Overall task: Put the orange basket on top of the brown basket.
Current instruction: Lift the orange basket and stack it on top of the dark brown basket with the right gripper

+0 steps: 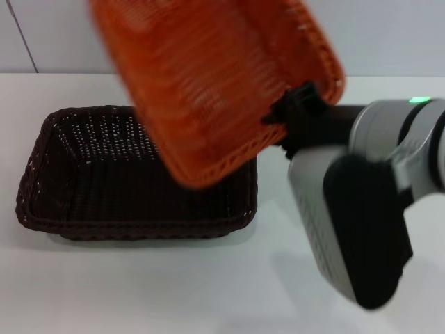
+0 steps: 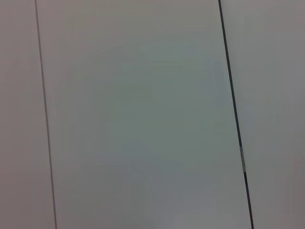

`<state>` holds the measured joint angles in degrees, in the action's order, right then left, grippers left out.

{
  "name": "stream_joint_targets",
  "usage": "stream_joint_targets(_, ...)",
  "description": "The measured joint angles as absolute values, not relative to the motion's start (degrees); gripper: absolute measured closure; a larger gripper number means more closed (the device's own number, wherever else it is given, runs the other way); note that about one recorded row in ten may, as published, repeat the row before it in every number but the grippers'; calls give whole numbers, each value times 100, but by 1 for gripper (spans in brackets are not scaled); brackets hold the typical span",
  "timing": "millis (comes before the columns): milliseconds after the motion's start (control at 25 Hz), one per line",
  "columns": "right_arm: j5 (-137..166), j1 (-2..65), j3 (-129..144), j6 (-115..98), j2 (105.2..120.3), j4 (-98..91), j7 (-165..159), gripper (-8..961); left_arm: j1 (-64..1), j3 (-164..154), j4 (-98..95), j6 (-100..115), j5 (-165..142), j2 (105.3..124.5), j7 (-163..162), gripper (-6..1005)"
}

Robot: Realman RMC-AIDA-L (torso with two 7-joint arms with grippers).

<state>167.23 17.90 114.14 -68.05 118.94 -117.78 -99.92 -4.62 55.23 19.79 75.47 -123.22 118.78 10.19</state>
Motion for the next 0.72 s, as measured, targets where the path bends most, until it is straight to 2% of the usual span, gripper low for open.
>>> stream_joint_targets(280,16699,1380,11897,-6337,11896,-11715,-8769,735,-421,5499,2067,7487,-12321,11886,934,323)
stream_joint_targets(720,16715,1249,12087,-5907,11889,-11117,-8713,740,-420,5438,2192,7251,-12313,11894,927,322)
